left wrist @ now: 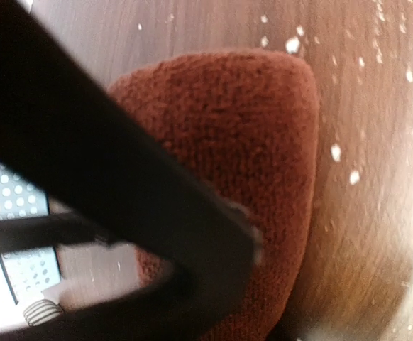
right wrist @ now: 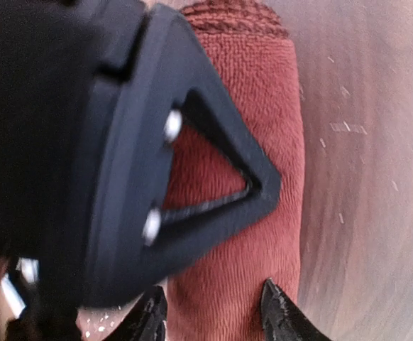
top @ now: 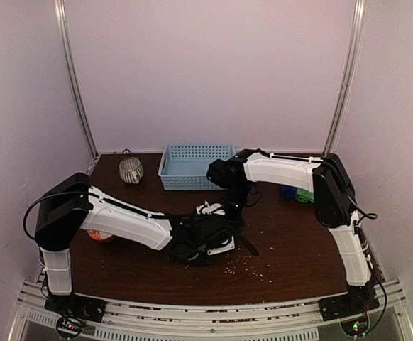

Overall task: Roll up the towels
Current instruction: Pick up the towel from the center of the board.

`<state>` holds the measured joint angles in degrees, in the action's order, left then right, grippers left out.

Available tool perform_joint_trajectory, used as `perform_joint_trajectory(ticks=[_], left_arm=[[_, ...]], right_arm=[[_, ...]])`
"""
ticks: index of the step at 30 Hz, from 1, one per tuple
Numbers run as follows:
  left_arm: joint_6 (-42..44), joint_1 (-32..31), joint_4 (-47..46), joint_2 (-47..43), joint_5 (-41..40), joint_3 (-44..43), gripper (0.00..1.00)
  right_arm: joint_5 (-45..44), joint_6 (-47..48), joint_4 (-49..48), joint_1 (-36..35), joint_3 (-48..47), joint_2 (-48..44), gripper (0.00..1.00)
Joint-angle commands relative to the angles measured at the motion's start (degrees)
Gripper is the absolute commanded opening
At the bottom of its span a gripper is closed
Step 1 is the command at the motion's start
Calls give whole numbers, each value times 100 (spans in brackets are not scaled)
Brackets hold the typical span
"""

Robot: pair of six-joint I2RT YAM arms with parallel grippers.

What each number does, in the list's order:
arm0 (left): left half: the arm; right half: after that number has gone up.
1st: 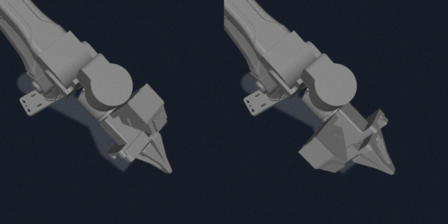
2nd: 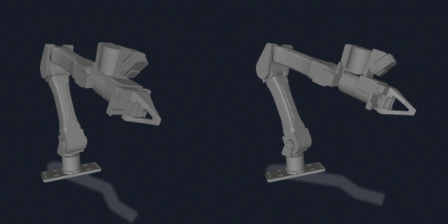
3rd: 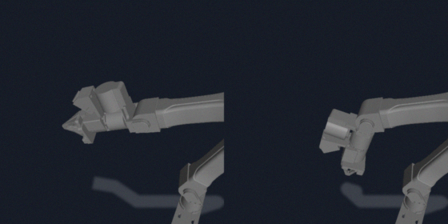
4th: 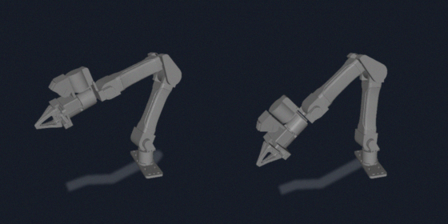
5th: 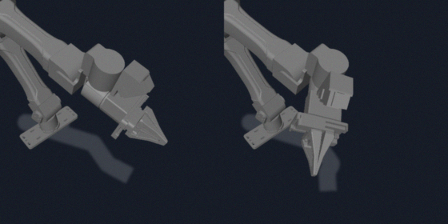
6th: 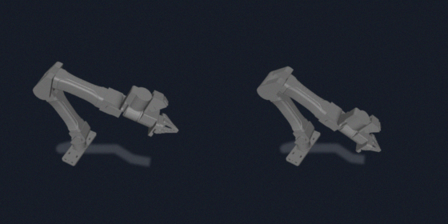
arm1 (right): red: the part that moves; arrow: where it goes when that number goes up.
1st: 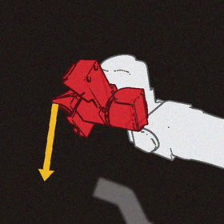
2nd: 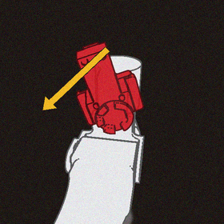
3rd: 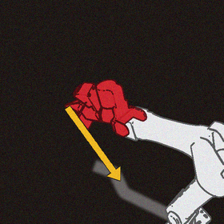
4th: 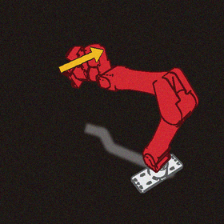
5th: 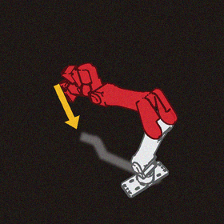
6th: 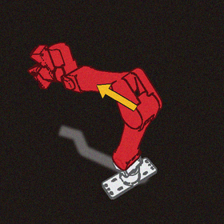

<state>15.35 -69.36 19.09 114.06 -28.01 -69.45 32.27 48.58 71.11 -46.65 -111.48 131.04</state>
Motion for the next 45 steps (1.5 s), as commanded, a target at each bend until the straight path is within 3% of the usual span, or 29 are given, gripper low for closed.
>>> perform_joint_trajectory(ticks=[1,8,15,23,34,45], left_arm=[[-201,311,402,552,889,137,21],[-307,537,608,477,1352,-87,15],[-585,856,1068,583,2195,-540,12],[-1039,1304,1252,578,2857,-976,6],[-1335,1654,1451,699,3364,-1373,0],[-1448,1682,1681,653,2900,-1791,0]], right_arm=[[512,29,658,415,146,-706,48],[1122,-236,304,1347,816,-1952,51],[1438,-991,-1311,2159,2716,-3473,52],[2123,-1349,-2844,2844,4390,-4201,52],[2250,-1107,-2684,2953,4434,-3902,53],[2150,-1053,-2659,2960,4451,-3885,53]])
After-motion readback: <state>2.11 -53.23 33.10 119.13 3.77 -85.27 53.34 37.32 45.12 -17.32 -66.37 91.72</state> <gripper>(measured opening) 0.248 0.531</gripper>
